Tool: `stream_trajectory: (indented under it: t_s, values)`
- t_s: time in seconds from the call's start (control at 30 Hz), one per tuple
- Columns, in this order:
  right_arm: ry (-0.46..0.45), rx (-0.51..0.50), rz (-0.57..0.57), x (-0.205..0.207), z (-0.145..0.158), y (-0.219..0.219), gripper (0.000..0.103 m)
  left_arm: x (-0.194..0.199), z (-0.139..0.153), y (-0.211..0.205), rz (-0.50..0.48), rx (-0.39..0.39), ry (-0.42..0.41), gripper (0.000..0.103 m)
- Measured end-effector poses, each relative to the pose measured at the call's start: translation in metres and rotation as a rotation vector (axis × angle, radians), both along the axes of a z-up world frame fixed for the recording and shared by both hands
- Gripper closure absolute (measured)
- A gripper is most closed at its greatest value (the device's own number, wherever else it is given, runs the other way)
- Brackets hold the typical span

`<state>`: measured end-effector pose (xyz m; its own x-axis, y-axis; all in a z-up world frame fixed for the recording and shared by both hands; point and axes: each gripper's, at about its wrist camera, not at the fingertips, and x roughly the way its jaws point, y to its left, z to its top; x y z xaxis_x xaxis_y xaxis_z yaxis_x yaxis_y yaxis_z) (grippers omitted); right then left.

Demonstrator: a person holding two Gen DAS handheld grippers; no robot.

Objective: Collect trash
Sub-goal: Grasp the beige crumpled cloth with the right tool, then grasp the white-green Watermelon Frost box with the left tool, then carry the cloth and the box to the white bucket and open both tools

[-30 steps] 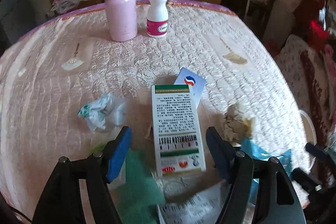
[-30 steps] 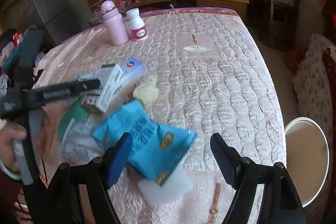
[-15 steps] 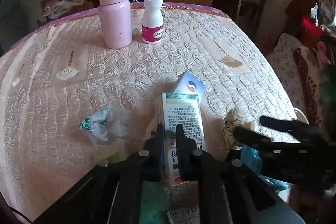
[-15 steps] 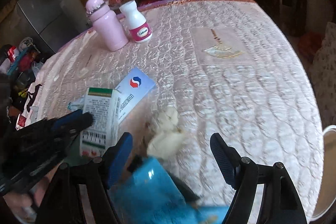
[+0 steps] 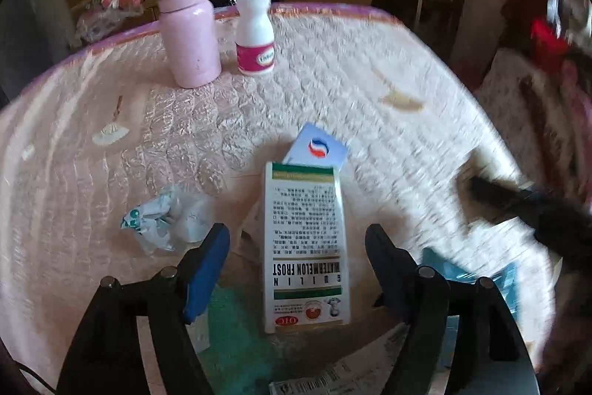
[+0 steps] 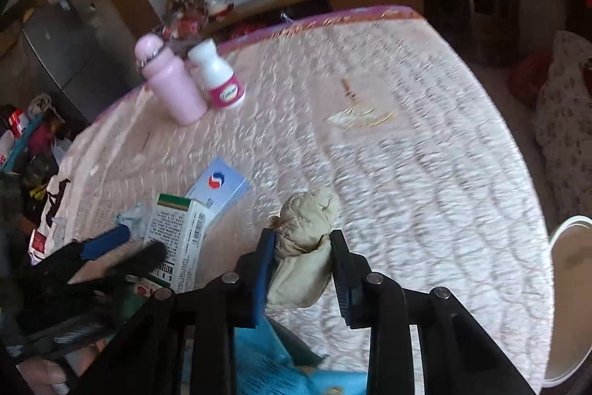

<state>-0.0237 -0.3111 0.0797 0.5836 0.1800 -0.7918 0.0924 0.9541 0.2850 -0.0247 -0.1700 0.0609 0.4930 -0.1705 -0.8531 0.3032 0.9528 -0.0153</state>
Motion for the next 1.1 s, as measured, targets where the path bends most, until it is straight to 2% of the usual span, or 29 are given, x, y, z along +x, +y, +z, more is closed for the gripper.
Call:
stream_trajectory:
  t_s: [0.07, 0.13, 0.17, 0.23, 0.33, 0.53, 0.7, 1.1]
  values:
    - [-0.012, 0.009, -0.008, -0.007, 0.006, -0.008, 0.070, 0.003, -0.010, -0.008, -0.001, 0.086, 0.008, 0.027]
    - [-0.021, 0.013, -0.009, -0.015, 0.011, -0.013, 0.070, 0.007, -0.019, -0.007, 0.001, 0.079, 0.037, 0.037]
    - [-0.024, 0.017, -0.007, -0.020, 0.013, -0.015, 0.070, 0.009, -0.022, -0.003, 0.004, 0.062, 0.061, 0.047]
    - [-0.032, 0.016, 0.000, -0.028, 0.016, -0.017, 0.070, 0.009, -0.017, 0.005, 0.024, 0.018, 0.060, 0.047]
    - [-0.049, 0.004, 0.008, -0.040, 0.020, -0.018, 0.070, -0.001, 0.002, 0.013, 0.028, -0.024, 0.016, 0.047]
    - [-0.091, 0.031, 0.008, -0.059, 0.032, -0.023, 0.070, -0.022, 0.037, 0.009, -0.020, -0.078, -0.034, 0.047]
    - [-0.119, 0.014, 0.009, -0.079, 0.045, -0.026, 0.070, -0.048, 0.059, -0.016, -0.078, -0.140, -0.063, 0.047]
    - [-0.161, 0.010, -0.063, -0.132, 0.065, -0.073, 0.070, -0.086, 0.079, -0.081, -0.182, -0.157, -0.109, 0.047]
